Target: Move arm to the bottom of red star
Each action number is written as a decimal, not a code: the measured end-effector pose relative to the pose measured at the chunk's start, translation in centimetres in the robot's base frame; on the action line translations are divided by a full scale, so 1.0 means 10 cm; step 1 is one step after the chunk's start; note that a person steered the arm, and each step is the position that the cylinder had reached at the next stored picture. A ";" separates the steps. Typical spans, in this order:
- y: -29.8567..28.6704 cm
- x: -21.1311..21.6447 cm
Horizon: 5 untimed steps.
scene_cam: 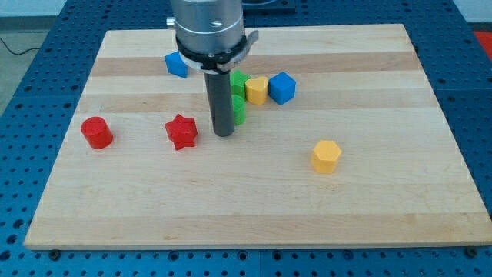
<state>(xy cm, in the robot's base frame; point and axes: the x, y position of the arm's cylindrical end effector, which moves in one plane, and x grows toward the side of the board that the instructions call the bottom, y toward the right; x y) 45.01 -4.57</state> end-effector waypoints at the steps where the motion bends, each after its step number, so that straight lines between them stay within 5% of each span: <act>1: 0.05 0.00; 3: 0.05 -0.26; 5: 0.05 0.25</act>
<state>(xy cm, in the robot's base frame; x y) 47.53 -4.07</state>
